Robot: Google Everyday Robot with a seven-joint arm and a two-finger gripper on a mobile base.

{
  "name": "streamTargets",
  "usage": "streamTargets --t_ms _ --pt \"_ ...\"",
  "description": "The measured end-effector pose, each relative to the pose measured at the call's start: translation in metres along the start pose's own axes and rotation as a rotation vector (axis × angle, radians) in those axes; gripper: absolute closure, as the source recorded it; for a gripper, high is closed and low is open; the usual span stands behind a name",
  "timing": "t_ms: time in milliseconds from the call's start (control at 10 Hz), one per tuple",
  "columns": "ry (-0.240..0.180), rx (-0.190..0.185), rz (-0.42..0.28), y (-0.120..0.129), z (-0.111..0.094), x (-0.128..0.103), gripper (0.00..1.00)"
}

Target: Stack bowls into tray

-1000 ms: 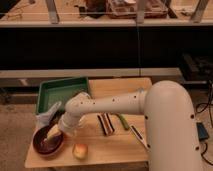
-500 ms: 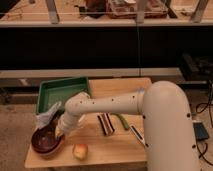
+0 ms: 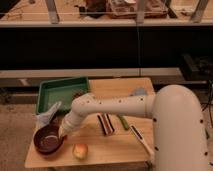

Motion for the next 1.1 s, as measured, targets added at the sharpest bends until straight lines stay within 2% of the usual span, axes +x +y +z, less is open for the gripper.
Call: streamTargets --t_ms 300,500,600,700,1000,1100 --pt "0.029 0.034 -0.062 -0.02 -0.043 -0.021 1.0" --pt "0.025 0.057 -0.095 -0.03 -0.065 -0.035 1.0" --pt "0.018 0.062 -0.091 -0.029 -0.069 -0.037 1.0" --pt "0.021 0.078 -0.068 -0.018 -0.082 -0.036 1.0" --pt "0.067 0.112 -0.003 0.003 -0.117 -0.006 1.0" --pt "0.098 0.115 0.027 0.012 -0.138 0.019 1.0"
